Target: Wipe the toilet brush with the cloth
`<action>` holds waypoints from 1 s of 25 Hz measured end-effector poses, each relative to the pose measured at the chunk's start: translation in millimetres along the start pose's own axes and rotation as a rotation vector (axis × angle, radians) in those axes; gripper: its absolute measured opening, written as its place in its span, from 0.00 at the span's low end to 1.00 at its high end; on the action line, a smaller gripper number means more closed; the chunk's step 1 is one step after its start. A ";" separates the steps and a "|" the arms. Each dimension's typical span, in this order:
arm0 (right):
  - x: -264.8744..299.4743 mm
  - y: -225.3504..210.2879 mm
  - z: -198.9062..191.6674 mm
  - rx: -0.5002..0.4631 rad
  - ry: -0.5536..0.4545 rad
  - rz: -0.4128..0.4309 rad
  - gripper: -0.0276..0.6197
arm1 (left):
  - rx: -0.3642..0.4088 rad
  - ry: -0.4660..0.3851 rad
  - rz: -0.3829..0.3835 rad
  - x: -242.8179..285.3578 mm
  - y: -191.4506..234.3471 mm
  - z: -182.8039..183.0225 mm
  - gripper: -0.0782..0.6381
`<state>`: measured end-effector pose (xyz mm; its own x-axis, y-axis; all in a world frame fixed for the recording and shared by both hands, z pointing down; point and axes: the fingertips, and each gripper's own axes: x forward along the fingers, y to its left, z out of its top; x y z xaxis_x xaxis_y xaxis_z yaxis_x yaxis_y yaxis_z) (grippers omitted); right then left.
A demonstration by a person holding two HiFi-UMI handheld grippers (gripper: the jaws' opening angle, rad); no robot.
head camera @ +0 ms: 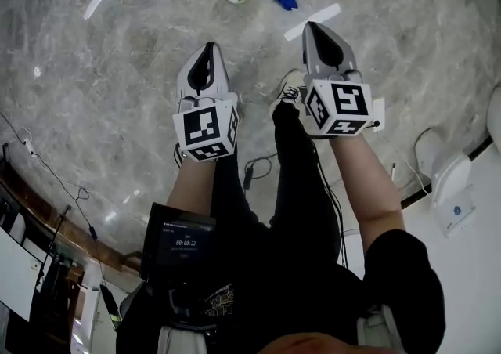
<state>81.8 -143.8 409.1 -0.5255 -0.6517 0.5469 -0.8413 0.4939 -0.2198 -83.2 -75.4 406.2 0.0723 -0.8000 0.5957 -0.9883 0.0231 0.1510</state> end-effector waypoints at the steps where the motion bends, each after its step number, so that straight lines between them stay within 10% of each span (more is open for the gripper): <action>1: -13.7 3.7 16.5 0.005 -0.012 0.000 0.05 | 0.004 -0.006 -0.009 -10.7 -6.7 16.3 0.13; 15: -176.5 57.6 213.0 -0.031 -0.140 0.021 0.05 | -0.025 -0.123 -0.041 -173.7 -83.5 195.8 0.13; 25: -248.6 135.3 306.3 0.072 -0.268 -0.015 0.05 | 0.046 -0.282 -0.059 -265.6 -49.0 313.8 0.13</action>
<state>59.7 -91.3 -4.0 -0.5198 -0.7924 0.3191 -0.8509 0.4470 -0.2759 -96.2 -52.2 -6.9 0.0955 -0.9343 0.3435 -0.9890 -0.0499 0.1392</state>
